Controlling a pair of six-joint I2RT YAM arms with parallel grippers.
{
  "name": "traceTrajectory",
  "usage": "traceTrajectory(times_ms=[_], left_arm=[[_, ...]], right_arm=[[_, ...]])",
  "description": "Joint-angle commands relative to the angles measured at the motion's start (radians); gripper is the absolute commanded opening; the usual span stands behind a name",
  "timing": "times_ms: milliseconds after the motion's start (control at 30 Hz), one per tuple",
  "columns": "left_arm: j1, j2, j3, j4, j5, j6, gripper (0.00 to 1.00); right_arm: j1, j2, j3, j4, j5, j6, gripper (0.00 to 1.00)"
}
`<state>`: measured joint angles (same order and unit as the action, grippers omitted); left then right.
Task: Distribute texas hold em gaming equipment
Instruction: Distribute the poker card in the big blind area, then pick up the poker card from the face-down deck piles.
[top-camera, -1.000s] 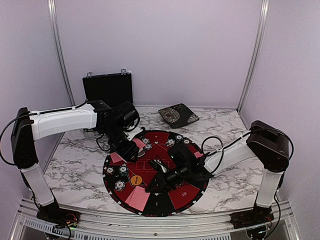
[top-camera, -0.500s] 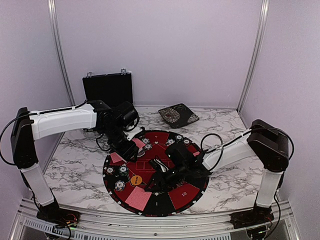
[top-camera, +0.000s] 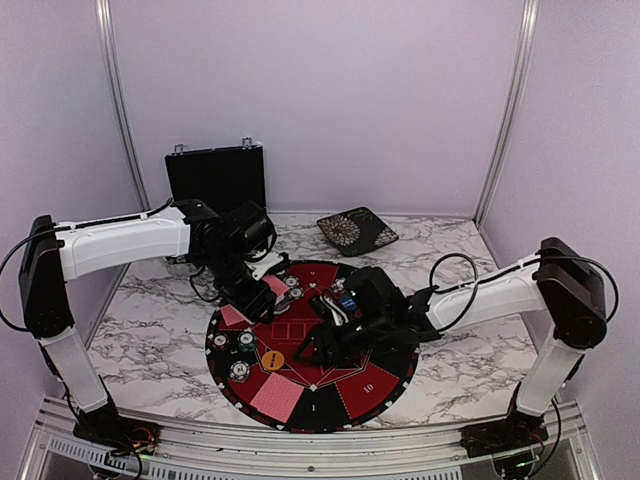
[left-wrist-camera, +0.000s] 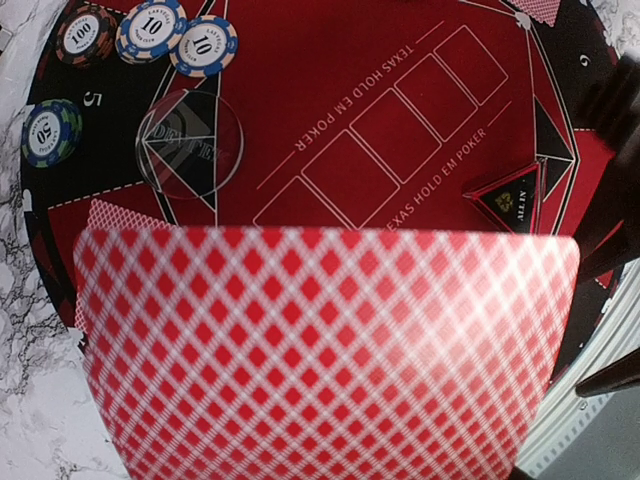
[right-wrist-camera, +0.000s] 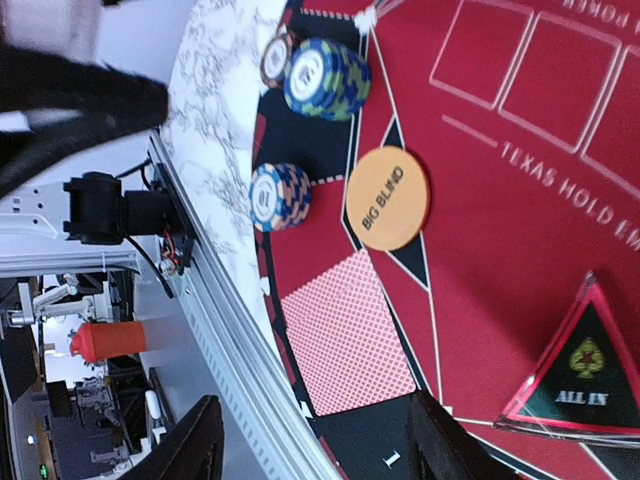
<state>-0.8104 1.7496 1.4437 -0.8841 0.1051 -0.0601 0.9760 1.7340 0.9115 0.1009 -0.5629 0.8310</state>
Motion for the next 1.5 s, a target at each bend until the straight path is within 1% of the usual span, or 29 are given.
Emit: traceTrajectory(times_ms=[0,167,267,400,600,900,1467], left_arm=[[0.004,-0.041,-0.005,0.01,0.023,0.006,0.39],[-0.001,-0.042,-0.006,0.01,0.028,0.0,0.39],[-0.005,-0.041,-0.008,0.008,0.032,0.0,0.39],[-0.011,-0.043,-0.011,0.01,0.035,-0.002,0.39],[-0.027,-0.041,-0.01,0.01,0.037,-0.007,0.39],[-0.048,-0.034,0.0,0.01,0.037,-0.01,0.39],[-0.067,-0.015,0.022,0.01,0.048,-0.011,0.39]], right_arm=[[-0.077,-0.081,-0.043,0.138,0.006,0.057,0.61],[-0.145,-0.094,-0.07,0.346,-0.026,0.17,0.67],[-0.166,-0.071,-0.038,0.383,-0.028,0.191,0.71],[-0.181,-0.029,-0.021,0.457,-0.056,0.238,0.72],[-0.182,0.025,0.012,0.504,-0.076,0.273,0.72],[-0.182,0.071,0.06,0.507,-0.087,0.287,0.72],[-0.163,0.151,0.125,0.529,-0.112,0.313,0.68]])
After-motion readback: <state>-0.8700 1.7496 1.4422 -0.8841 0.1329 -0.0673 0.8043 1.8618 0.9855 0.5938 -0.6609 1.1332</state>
